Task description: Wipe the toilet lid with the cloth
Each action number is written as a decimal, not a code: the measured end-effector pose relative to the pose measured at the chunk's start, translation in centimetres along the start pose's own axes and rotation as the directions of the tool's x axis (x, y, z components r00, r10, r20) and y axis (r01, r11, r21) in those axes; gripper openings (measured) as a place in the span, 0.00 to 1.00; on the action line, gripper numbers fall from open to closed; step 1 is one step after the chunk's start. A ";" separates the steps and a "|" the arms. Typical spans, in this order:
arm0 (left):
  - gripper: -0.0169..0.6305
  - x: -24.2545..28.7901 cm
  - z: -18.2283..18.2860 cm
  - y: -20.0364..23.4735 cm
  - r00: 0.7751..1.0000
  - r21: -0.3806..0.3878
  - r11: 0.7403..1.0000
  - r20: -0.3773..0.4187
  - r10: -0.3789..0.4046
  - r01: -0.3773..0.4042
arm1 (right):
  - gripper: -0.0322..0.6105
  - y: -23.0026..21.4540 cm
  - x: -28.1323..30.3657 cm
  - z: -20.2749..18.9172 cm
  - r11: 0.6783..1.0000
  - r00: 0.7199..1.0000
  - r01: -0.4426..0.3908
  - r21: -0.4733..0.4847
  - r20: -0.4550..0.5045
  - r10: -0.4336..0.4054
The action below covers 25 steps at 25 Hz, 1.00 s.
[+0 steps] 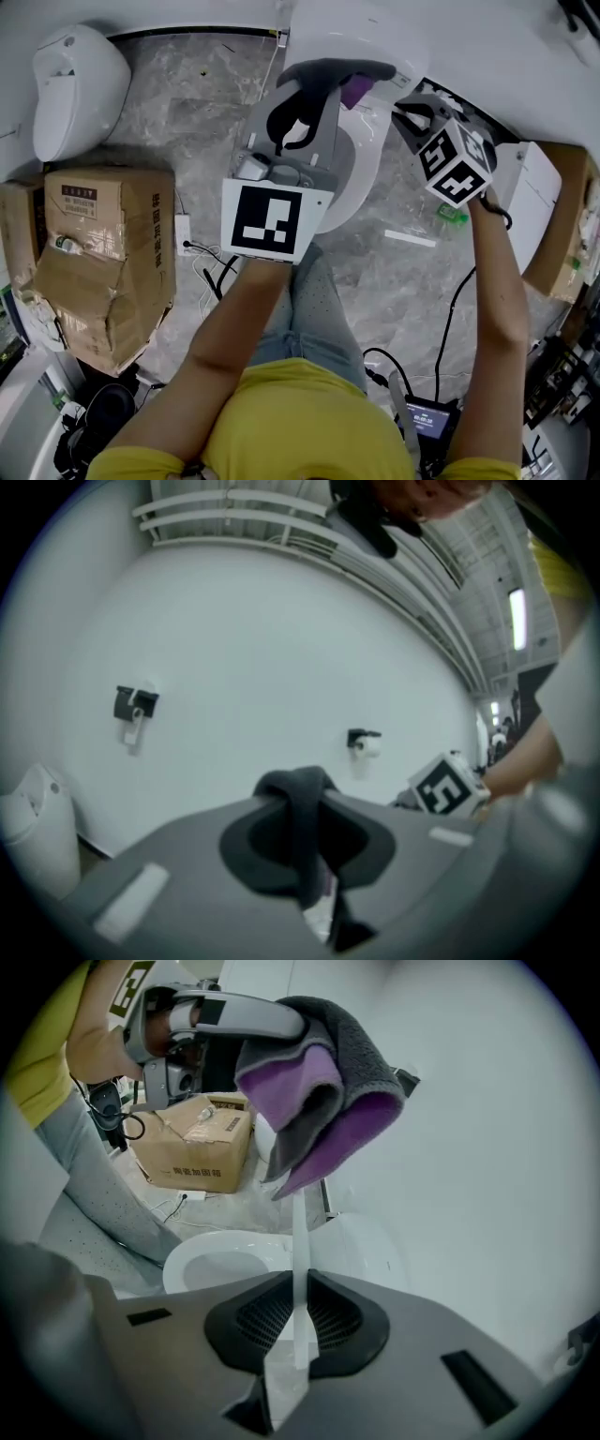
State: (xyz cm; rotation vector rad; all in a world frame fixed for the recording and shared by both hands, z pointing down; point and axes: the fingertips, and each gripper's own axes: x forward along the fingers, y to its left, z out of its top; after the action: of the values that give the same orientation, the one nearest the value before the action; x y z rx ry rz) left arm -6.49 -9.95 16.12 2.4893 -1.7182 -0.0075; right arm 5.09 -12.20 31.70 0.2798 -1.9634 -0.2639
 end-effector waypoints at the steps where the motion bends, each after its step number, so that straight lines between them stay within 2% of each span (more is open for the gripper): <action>1: 0.06 -0.3 -0.1 -0.1 1.000 -0.002 1.000 -0.003 -0.002 0.002 | 0.13 0.9 -0.1 0.0 1.000 1.000 -0.008 0.000 0.002 0.008; 6: 0.06 -1.3 -0.8 -0.5 1.000 -0.012 1.000 -0.015 -0.011 0.010 | 0.15 5.2 -0.1 -0.1 0.998 0.999 -0.053 -0.014 0.012 0.053; 10: 0.06 -2.1 -1.1 -1.2 0.999 -0.011 1.000 -0.026 -0.023 0.022 | 0.17 10.0 0.1 -0.4 0.992 0.994 -0.108 -0.062 0.000 0.108; 16: 0.06 -2.6 -2.1 -2.1 0.999 -0.009 0.999 -0.040 -0.034 0.033 | 0.19 15.2 1.0 -1.0 0.986 0.989 -0.146 -0.077 0.002 0.146; 25: 0.06 -3.5 -6.0 -3.8 0.993 -0.012 0.998 -0.102 -0.060 0.060 | 0.21 21.7 2.6 -1.9 0.969 0.973 -0.231 -0.084 -0.004 0.231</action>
State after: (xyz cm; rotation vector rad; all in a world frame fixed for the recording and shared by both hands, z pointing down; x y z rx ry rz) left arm -3.75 -4.77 21.45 2.4873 -1.5999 0.1055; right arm 4.25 7.42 41.46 -0.0058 -1.9639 -0.1950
